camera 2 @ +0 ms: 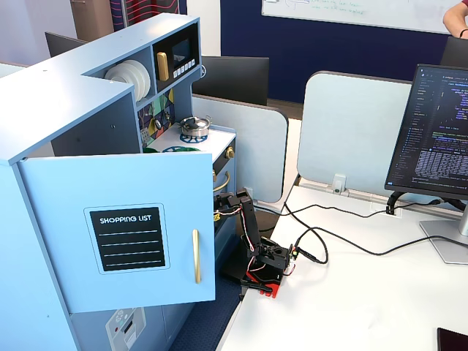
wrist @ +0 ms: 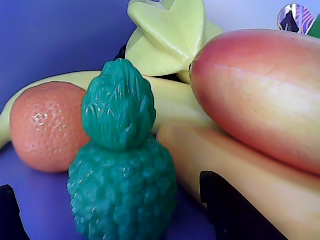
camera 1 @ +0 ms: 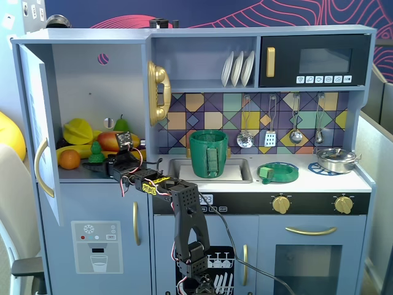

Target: Pick up the green pineapple from the left cabinet and place it in the green recipient

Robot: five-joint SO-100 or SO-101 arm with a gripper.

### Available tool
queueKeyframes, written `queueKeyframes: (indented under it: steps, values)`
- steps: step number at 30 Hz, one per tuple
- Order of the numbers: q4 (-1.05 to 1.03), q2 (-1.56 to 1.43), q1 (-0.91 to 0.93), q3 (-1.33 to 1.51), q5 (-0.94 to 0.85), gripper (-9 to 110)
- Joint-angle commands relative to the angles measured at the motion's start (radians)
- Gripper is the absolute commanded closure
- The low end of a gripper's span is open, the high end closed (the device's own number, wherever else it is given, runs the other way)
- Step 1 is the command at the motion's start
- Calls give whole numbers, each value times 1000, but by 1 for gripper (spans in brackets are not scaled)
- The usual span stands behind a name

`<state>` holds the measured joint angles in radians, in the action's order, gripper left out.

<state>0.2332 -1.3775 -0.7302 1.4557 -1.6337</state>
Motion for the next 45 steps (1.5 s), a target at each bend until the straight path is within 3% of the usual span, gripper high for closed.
queueKeyframes:
  steps: [1,9,11,14,16,27,45]
  values:
    - [37,23,17,-127,-15,60]
    - [29,164,8,-285,-29,61]
    - [28,193,2,-313,-54,68]
    - [-17,215,-5,-333,-176,93]
    - [-29,222,-5,-333,-204,101]
    - [-48,94,-9,-249,-202,101]
    - [-270,-931,-132,522,-456,101]
